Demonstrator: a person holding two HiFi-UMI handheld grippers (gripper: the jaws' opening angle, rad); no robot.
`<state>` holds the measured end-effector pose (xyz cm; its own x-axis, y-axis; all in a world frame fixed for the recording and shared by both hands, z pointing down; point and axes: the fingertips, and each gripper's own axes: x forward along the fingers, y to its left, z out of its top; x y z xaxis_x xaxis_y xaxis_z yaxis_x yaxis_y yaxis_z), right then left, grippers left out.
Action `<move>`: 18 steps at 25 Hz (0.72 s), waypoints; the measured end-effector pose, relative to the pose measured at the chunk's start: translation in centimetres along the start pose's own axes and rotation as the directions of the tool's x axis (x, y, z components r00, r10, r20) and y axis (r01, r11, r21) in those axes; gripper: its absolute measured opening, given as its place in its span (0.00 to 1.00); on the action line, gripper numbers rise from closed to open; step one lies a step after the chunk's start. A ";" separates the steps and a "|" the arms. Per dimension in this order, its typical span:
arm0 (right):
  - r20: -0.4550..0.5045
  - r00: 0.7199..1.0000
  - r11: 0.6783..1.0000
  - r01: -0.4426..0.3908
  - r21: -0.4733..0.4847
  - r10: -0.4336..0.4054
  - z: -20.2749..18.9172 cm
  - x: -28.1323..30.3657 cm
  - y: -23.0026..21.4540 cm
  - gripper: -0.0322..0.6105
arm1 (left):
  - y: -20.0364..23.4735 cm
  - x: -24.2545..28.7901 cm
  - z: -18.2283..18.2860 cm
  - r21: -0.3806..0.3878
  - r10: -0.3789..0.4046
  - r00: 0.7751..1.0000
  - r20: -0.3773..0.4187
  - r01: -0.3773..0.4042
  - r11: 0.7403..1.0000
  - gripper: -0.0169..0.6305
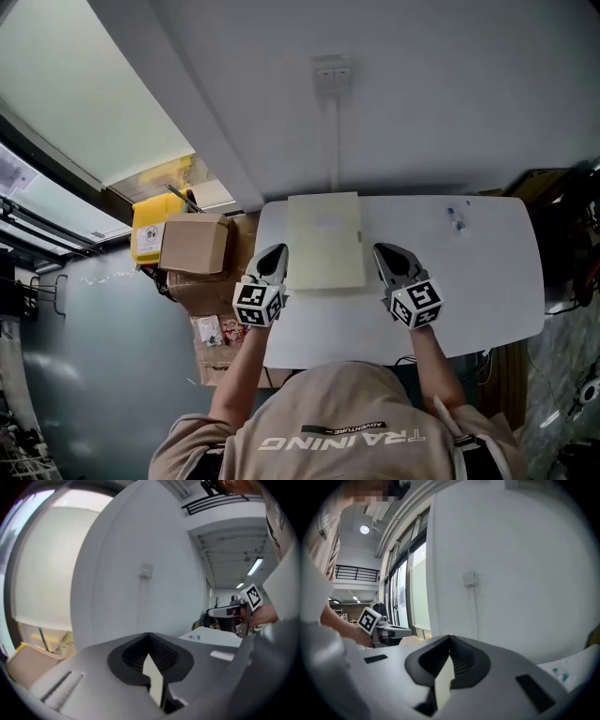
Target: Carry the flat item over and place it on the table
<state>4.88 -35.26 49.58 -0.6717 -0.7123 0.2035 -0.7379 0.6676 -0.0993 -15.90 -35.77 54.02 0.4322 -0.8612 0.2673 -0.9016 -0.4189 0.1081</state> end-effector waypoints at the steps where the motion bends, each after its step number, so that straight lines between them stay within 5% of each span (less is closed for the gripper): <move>1: 0.015 1.000 1.000 0.002 0.003 -0.002 0.7 -0.5 0.5 0.06 | -0.3 -1.0 1.1 0.016 0.041 0.999 0.017 -0.041 0.999 0.04; 18: 0.185 0.983 0.998 0.025 -0.056 -0.014 10.1 -4.7 4.6 0.06 | -4.3 -6.0 8.5 0.002 0.050 0.989 0.141 -0.051 0.999 0.04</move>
<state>3.96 -31.03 38.29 -0.6617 -0.7495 0.0208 -0.7496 0.6607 -0.0400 -14.47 -31.24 43.82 0.3852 -0.9130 0.1346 -0.9222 -0.3755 0.0922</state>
